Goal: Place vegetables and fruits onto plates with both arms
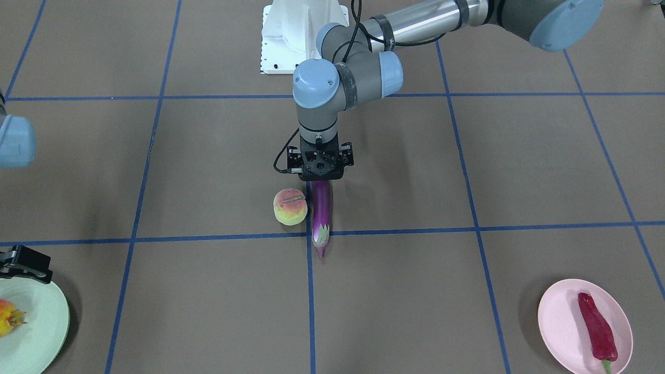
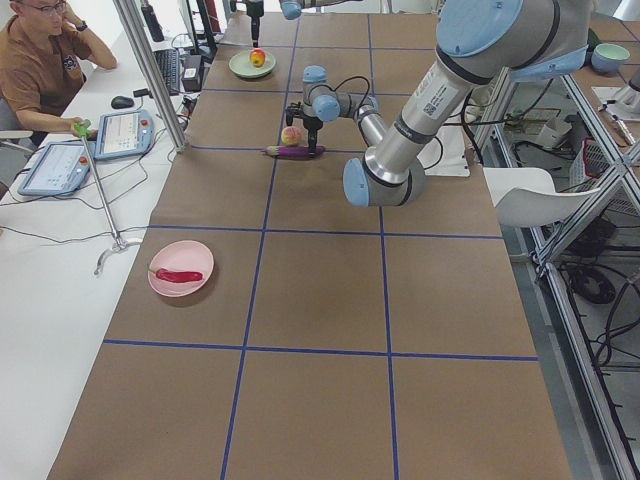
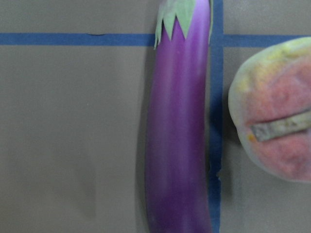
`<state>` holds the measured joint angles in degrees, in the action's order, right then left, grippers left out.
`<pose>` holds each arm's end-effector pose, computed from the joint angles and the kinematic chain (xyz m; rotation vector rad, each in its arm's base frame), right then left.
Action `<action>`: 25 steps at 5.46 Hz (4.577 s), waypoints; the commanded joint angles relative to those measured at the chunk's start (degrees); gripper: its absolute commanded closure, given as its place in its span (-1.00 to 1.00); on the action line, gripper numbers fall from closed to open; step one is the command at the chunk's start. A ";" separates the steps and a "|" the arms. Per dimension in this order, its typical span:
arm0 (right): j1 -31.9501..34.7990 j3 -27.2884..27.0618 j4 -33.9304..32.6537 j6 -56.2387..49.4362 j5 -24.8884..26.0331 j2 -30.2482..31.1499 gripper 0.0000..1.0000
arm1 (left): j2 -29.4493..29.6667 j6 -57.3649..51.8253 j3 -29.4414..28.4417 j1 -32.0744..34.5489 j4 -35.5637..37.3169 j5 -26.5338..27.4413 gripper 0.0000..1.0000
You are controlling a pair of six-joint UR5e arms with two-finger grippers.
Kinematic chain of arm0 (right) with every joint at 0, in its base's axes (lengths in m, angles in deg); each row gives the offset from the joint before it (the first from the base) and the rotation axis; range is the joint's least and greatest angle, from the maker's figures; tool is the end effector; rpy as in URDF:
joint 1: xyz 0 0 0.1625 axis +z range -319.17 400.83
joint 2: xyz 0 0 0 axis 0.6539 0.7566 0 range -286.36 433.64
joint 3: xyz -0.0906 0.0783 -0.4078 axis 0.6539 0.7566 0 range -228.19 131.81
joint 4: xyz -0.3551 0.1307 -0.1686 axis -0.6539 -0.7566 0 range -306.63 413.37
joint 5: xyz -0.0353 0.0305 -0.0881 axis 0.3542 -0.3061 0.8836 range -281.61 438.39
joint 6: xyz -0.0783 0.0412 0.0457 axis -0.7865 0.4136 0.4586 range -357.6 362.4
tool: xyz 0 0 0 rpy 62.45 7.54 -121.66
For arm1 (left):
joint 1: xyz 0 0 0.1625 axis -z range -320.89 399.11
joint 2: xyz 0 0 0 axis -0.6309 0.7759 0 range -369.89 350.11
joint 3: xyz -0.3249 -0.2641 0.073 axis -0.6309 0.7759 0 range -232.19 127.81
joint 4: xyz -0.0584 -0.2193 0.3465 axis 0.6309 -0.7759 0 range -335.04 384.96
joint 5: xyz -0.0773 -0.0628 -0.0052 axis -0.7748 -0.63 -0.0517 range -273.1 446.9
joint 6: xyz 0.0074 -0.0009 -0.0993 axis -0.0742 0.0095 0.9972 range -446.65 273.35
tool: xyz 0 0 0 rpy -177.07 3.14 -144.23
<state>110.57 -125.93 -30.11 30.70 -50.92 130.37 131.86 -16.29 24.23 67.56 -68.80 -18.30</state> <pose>-0.1846 -0.7028 0.3994 0.1440 -0.8019 -0.0324 0.6353 -0.4659 0.1882 0.0651 0.7672 -0.0491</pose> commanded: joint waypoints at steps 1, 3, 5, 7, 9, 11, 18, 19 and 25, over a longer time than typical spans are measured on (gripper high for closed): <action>-0.65 -2.49 -1.24 2.53 -0.60 0.05 -0.99 | 0.03 0.13 -1.44 0.04 -1.33 0.08 -0.62; -1.44 -4.25 -1.33 4.55 -3.04 0.05 -0.99 | 0.03 0.30 -1.27 0.12 -2.20 0.08 0.93; -5.20 -8.10 -1.16 14.27 -2.88 -0.30 -0.98 | -1.98 0.92 4.05 4.39 0.93 -0.45 1.00; -11.08 -10.75 -0.81 23.49 -2.01 -1.70 -0.98 | -3.92 -0.30 8.82 13.00 9.89 -5.59 1.00; -20.29 -10.33 -0.80 31.60 7.79 -5.82 -0.99 | -6.73 -7.54 8.67 22.66 13.14 -12.19 1.00; -26.99 -2.55 -0.63 39.26 14.41 -14.41 -0.99 | -9.11 -17.33 2.91 29.80 11.96 -12.58 1.00; -34.40 8.22 0.52 42.80 18.12 -19.11 -0.65 | -9.20 -26.49 -10.85 37.38 -1.15 -12.67 1.00; -34.31 7.70 0.95 44.80 18.04 -19.11 0.98 | -9.20 -26.76 -11.63 37.39 -1.24 -12.58 1.00; -18.96 1.89 -5.53 33.81 12.94 -18.42 1.00 | -8.33 -27.29 -31.24 35.99 -20.49 -8.54 0.65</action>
<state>89.29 -124.04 -34.22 68.89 -38.02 111.44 123.19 -43.64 -6.56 103.96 -88.64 -26.97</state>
